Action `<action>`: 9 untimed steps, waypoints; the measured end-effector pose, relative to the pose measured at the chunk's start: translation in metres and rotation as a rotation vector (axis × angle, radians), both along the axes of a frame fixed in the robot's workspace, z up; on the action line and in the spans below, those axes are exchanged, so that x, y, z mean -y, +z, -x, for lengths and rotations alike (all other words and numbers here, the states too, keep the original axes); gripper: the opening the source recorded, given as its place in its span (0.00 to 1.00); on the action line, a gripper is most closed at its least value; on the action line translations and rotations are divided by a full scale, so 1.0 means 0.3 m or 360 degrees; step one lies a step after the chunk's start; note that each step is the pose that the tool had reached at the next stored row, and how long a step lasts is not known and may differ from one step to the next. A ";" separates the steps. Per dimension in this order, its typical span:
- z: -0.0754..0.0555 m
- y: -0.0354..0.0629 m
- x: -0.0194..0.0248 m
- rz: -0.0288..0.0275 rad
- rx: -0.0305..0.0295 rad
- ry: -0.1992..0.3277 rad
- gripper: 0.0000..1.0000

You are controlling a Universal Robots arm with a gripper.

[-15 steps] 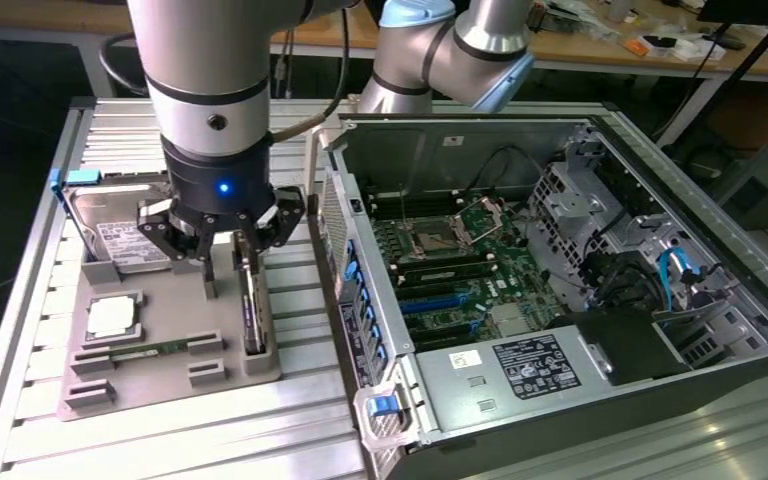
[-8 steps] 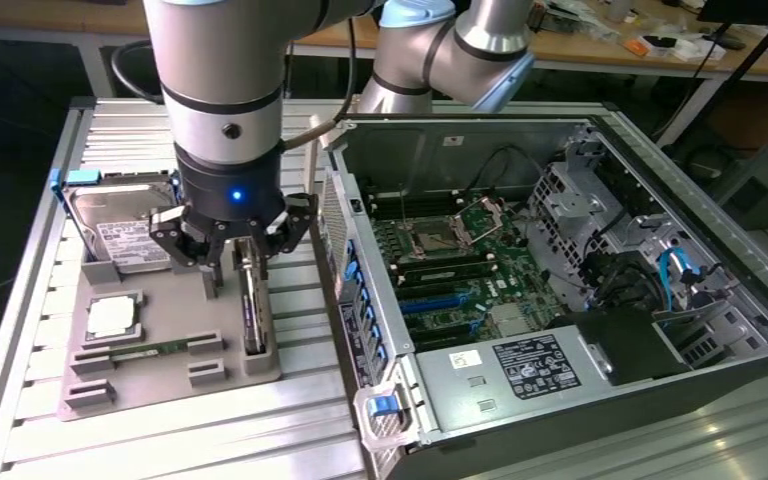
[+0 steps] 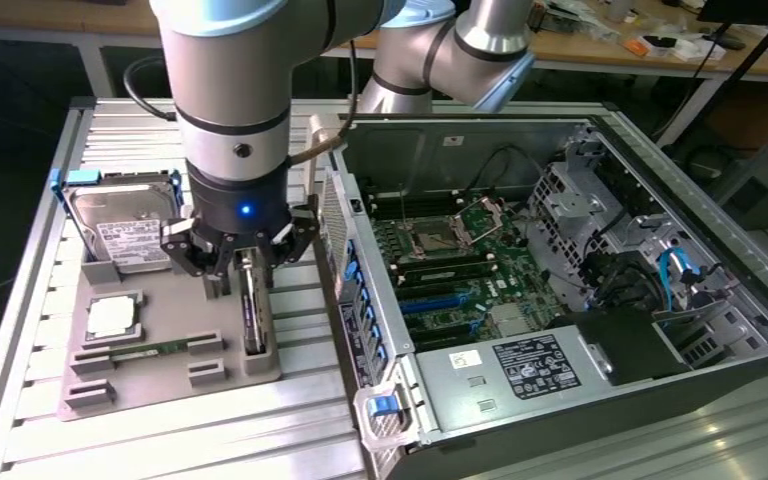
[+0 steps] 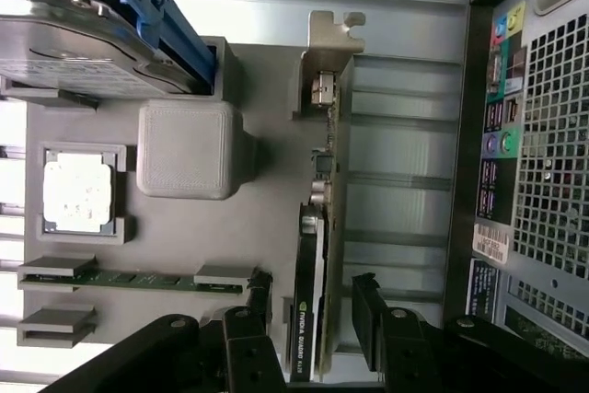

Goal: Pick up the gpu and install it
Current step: 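Pick up the gpu and move the gpu toward the slot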

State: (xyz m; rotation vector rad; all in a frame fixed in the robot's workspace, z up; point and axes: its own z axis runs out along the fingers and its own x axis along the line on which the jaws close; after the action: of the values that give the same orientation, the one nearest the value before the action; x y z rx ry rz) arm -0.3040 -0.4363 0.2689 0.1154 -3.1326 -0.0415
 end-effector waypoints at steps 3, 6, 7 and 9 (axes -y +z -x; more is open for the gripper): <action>0.000 -0.019 0.000 -0.00001 0.00002 0.0000 0.48; -0.001 -0.036 0.000 0.00009 0.00002 -0.0003 0.48; -0.001 -0.039 0.000 0.00022 0.00001 -0.0012 0.48; -0.002 -0.046 0.000 0.00030 0.00001 -0.0052 0.48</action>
State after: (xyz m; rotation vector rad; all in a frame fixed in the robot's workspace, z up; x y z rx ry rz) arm -0.3035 -0.4363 0.2551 0.0638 -3.1346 -0.0387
